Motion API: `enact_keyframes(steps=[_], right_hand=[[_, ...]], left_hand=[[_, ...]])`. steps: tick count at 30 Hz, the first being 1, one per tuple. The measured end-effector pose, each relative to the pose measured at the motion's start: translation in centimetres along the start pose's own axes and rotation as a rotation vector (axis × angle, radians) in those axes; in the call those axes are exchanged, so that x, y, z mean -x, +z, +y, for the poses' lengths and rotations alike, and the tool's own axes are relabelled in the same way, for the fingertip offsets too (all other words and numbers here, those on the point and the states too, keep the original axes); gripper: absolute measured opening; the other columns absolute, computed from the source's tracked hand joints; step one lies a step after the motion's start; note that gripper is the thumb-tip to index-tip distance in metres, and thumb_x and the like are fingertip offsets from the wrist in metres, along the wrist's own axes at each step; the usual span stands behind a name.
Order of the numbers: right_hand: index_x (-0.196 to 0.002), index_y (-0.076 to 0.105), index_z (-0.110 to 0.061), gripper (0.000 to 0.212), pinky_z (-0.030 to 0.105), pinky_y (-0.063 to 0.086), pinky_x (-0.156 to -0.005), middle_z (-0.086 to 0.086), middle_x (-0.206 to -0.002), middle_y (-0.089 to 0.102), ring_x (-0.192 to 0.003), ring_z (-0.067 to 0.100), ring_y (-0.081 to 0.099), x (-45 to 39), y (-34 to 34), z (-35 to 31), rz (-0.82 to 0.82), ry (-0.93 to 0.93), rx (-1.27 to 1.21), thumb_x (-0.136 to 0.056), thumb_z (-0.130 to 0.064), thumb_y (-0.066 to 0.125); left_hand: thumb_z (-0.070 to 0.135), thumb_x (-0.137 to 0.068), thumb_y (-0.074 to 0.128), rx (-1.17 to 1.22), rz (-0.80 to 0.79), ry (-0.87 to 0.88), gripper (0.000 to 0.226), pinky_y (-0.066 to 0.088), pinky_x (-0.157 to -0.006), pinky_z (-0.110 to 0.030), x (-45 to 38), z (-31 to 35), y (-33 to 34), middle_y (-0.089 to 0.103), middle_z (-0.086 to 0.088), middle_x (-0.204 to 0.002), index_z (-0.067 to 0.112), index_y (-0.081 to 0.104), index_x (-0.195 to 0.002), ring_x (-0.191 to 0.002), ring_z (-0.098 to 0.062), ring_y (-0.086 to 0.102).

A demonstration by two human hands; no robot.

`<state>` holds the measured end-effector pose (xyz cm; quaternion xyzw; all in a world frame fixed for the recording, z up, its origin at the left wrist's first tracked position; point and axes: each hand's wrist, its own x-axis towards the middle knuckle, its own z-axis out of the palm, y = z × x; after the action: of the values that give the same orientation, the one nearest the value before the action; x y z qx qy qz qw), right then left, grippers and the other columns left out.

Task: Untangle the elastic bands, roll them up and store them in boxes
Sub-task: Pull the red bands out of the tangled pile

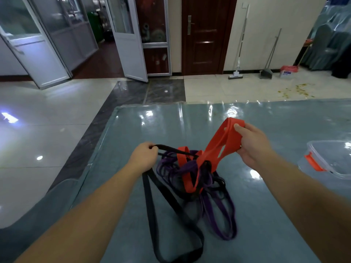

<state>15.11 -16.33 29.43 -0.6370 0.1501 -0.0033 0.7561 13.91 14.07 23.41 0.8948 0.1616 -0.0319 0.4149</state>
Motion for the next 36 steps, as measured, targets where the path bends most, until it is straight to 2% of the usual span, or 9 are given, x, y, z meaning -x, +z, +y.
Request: enact_keyframes(steps=[8, 13, 18, 22, 26, 29, 31, 33, 36], right_hand=[[-0.116, 0.064, 0.000, 0.024, 0.031, 0.054, -0.056, 0.009, -0.079, 0.068, -0.066, 0.019, 0.066, 0.9, 0.5, -1.2, -0.017, 0.043, -0.180, -0.105, -0.013, 0.046], [-0.118, 0.061, 0.002, 0.025, 0.028, 0.054, -0.050, 0.013, -0.082, 0.067, -0.063, 0.019, 0.068, 1.4, 1.9, -1.8, -0.105, 0.048, -0.276, -0.102, -0.013, 0.050], [-0.110, 0.063, 0.000, 0.020, 0.028, 0.050, -0.048, 0.013, -0.078, 0.068, -0.059, 0.019, 0.066, 1.8, 2.5, -2.0, -0.186, 0.003, -0.180, -0.100, -0.012, 0.050], [-0.100, 0.063, 0.000, 0.018, 0.028, 0.050, -0.051, 0.014, -0.073, 0.065, -0.058, 0.020, 0.064, 2.0, 2.5, -2.0, -0.209, 0.019, -0.157, -0.097, -0.012, 0.050], [-0.087, 0.065, -0.007, 0.021, 0.030, 0.045, -0.056, 0.006, -0.065, 0.063, -0.056, 0.016, 0.059, 1.8, 1.3, -1.5, -0.181, 0.008, -0.112, -0.097, -0.021, 0.054], [-0.093, 0.068, -0.016, 0.018, 0.023, 0.048, -0.057, -0.006, -0.070, 0.066, -0.062, 0.007, 0.062, 2.0, -0.3, -1.2, -0.218, -0.161, 0.172, -0.086, -0.029, 0.079], [-0.106, 0.064, -0.021, 0.042, 0.022, 0.050, -0.062, -0.008, -0.082, 0.067, -0.069, 0.006, 0.066, 2.1, -1.0, -0.8, -0.182, -0.180, 0.518, -0.075, -0.028, 0.092], [-0.108, 0.057, -0.022, 0.044, 0.023, 0.046, -0.060, -0.005, -0.087, 0.063, -0.073, 0.009, 0.062, 2.0, -1.2, 0.2, -0.073, -0.205, 0.824, -0.077, -0.026, 0.089], [-0.102, 0.058, -0.022, 0.019, 0.029, 0.046, -0.063, -0.003, -0.090, 0.064, -0.081, 0.020, 0.064, 0.9, -1.7, 1.9, 0.012, -0.312, 0.915, -0.088, -0.016, 0.070]], left_hand=[[0.016, -0.104, 0.049, -0.296, -0.078, -0.026, 0.027, 0.053, -0.074, -0.033, -1.2, -4.4, 0.0, 0.071, -0.014, -0.117, 0.010, 0.068, -0.121, -0.096, -0.029, 0.065], [0.014, -0.088, 0.062, -0.310, -0.249, 0.395, 0.048, 0.046, -0.100, -0.025, 0.8, -0.8, 3.8, 0.065, 0.001, -0.131, 0.021, 0.066, -0.135, -0.121, -0.019, 0.062], [0.009, -0.090, 0.073, -0.023, -0.439, 0.643, 0.054, 0.043, -0.100, -0.008, 1.8, 2.5, 7.5, 0.065, 0.018, -0.122, 0.025, 0.061, -0.140, -0.109, 0.014, 0.060], [0.002, -0.080, 0.073, -0.044, -0.496, 0.778, 0.049, 0.048, -0.109, -0.033, 1.5, 2.7, 9.7, 0.066, 0.007, -0.124, 0.028, 0.066, -0.120, -0.118, -0.013, 0.064], [0.020, -0.079, 0.067, -0.218, -0.509, 0.809, 0.024, 0.054, -0.095, -0.044, 1.2, 2.7, 10.8, 0.072, 0.005, -0.106, 0.025, 0.072, -0.102, -0.101, -0.018, 0.068], [0.030, -0.085, 0.073, -0.221, -0.514, 0.683, 0.023, 0.055, -0.092, -0.044, 0.8, 2.4, 10.6, 0.070, 0.005, -0.105, 0.025, 0.063, -0.105, -0.098, -0.019, 0.067], [0.037, -0.086, 0.076, -0.259, -0.465, 0.596, 0.029, 0.055, -0.090, -0.044, 0.4, 2.3, 10.0, 0.070, 0.005, -0.104, 0.025, 0.059, -0.107, -0.096, -0.019, 0.067], [0.042, -0.083, 0.077, -0.340, -0.417, 0.550, 0.032, 0.056, -0.084, -0.042, -0.1, 2.3, 9.3, 0.067, 0.007, -0.098, 0.028, 0.055, -0.101, -0.090, -0.017, 0.064], [0.032, -0.083, 0.077, -0.371, -0.352, 0.482, 0.028, 0.057, -0.084, -0.040, -0.8, 2.1, 8.0, 0.070, 0.006, -0.099, 0.030, 0.057, -0.103, -0.090, -0.018, 0.066]])
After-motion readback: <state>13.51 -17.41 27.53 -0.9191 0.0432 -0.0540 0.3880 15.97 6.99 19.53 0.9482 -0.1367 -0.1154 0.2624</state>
